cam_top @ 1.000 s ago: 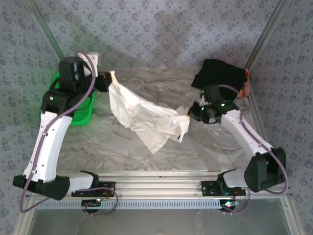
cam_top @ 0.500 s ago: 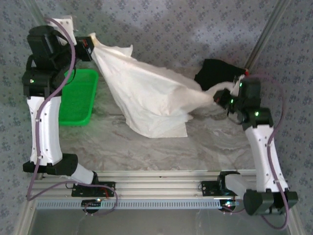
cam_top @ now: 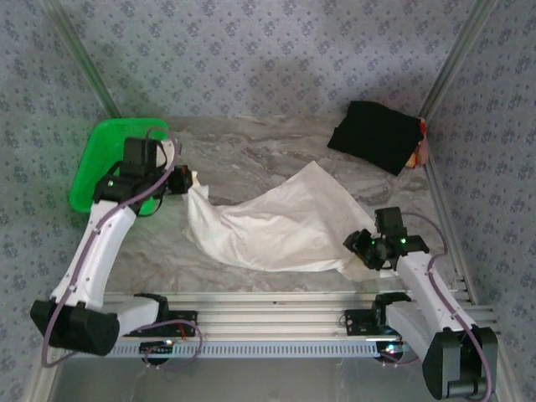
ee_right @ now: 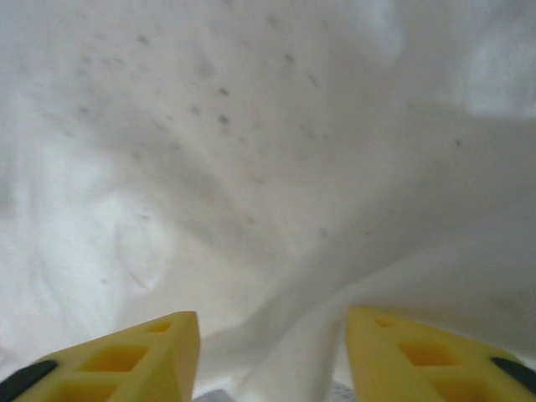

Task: Fold and stack the t-shirts

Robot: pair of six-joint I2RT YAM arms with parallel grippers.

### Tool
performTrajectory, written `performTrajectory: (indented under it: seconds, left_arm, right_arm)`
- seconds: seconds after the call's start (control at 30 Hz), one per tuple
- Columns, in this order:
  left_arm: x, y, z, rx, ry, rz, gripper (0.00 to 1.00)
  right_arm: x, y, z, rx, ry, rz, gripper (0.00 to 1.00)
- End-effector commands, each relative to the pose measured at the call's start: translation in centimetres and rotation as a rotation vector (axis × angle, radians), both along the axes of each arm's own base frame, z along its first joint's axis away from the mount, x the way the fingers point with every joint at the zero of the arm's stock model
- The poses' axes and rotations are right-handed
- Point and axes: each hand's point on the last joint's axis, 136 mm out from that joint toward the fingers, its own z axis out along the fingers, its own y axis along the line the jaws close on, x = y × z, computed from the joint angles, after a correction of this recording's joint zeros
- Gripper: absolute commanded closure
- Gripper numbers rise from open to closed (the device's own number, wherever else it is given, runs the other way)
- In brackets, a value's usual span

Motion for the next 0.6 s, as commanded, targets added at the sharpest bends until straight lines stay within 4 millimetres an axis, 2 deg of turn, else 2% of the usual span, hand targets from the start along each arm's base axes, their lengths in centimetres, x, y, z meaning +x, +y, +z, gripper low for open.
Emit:
performTrajectory:
  seconds: [0.0, 0.17, 0.2, 0.3, 0.37, 0.57]
  left_arm:
    - [-1.2, 0.3, 0.9, -0.025, -0.061, 0.021, 1.00]
    - [-2.4, 0.3, -0.7, -0.036, -0.029, 0.019, 1.00]
    - [-2.5, 0.3, -1.0, -0.034, -0.020, 0.019, 1.00]
    - [-2.6, 0.5, -1.7, -0.030, -0.005, 0.031, 1.00]
    - [-2.7, 0.8, -2.5, -0.022, 0.016, 0.048, 1.00]
    - [-2.7, 0.6, -5.1, -0.028, 0.115, 0.055, 1.00]
  right_arm:
    - [3.3, -0.2, 3.9, -0.009, -0.098, 0.043, 0.44]
    - [10.3, 1.5, 6.5, -0.037, -0.110, 0.238, 0.43]
    - [11.6, 1.9, 6.4, -0.054, -0.094, 0.285, 0.43]
    - [17.1, 3.3, 7.6, -0.086, -0.113, 0.329, 0.43]
    - [20.1, 4.4, 6.5, -0.093, -0.084, 0.360, 0.43]
    - [27.2, 7.3, 2.5, -0.131, -0.047, 0.396, 0.43]
